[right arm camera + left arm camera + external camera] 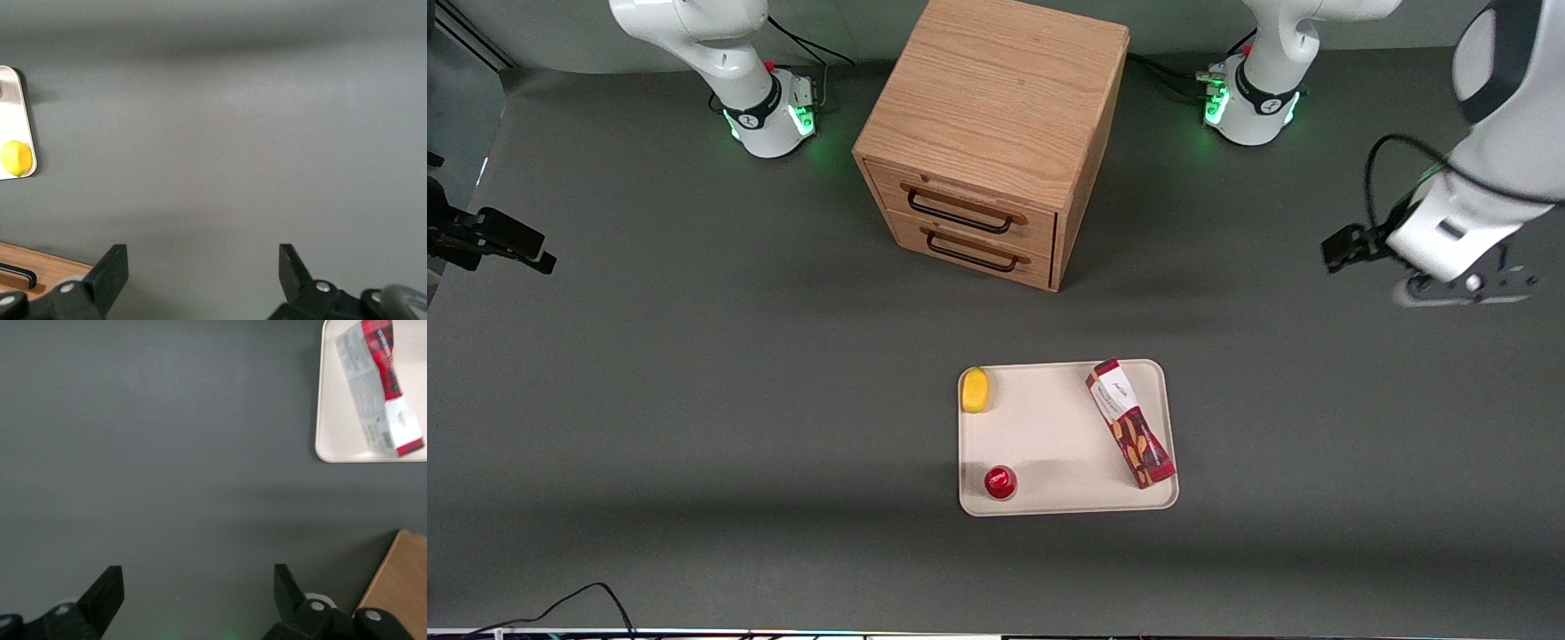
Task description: Place red cookie box on tray
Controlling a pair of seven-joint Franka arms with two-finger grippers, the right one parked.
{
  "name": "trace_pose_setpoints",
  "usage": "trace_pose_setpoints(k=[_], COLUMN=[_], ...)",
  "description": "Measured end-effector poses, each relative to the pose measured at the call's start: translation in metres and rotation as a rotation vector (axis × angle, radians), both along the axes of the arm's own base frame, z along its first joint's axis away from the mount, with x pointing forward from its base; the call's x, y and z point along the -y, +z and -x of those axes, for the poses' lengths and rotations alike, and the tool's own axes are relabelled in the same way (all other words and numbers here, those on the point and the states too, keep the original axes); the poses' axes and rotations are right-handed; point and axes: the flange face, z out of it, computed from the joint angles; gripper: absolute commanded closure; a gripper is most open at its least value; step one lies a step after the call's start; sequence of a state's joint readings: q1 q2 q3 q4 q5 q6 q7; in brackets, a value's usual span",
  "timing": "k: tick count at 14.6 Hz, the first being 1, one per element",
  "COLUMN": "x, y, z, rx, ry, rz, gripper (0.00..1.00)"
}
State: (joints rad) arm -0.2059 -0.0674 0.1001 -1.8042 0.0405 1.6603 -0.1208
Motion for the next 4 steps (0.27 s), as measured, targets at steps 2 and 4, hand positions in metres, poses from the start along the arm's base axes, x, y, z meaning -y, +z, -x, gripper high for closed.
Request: trace_pose_setpoints(k=[2, 4], x=[-0.032, -0.053], y=[0.017, 0.037], z=[0.013, 0.020], rx=[0.027, 0.051], ry=[-0.019, -0.014], rz=[0.019, 0.030], gripper=[0.00, 0.00])
